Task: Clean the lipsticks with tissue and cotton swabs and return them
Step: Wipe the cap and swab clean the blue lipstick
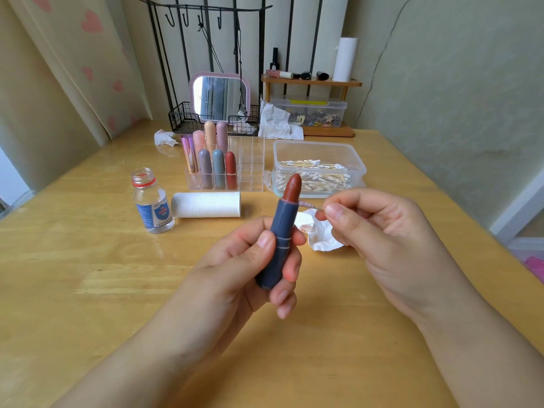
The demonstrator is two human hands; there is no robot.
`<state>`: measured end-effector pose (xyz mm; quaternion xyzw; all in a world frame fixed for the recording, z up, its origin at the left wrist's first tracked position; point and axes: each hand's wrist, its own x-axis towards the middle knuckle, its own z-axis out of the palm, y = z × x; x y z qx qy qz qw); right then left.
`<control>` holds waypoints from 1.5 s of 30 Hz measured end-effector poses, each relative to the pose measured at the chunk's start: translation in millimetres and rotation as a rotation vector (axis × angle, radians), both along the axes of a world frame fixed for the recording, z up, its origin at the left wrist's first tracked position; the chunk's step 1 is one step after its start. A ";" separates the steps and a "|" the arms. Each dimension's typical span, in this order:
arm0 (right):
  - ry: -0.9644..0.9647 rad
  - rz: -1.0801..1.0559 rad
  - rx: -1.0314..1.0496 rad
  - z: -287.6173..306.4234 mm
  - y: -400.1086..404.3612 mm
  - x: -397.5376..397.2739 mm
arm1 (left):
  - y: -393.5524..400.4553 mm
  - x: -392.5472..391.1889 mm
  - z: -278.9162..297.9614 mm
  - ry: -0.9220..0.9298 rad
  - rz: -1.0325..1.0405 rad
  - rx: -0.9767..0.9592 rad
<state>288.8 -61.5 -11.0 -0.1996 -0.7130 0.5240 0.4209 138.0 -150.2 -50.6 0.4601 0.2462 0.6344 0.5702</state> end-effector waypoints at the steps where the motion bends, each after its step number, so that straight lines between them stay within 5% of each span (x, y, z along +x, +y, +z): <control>1: -0.002 0.001 -0.011 -0.5 0.1 -0.2 | 0.0 -0.1 -0.1 -0.006 -0.005 -0.001; 13: -0.031 -0.053 -0.073 -2.7 -1.6 -3.9 | 0.0 0.0 -0.2 -0.035 -0.039 0.001; 20: -0.028 -0.167 -0.080 -0.8 -2.2 -3.7 | 4.5 -3.8 1.5 -0.219 0.008 -0.082; 32: -0.088 -0.153 0.161 -1.0 -7.8 -1.6 | -0.2 7.6 7.6 -0.041 0.170 -0.154; 45: -0.110 -0.140 0.199 -0.1 -9.5 -1.7 | -2.0 7.9 6.3 0.138 0.236 -0.112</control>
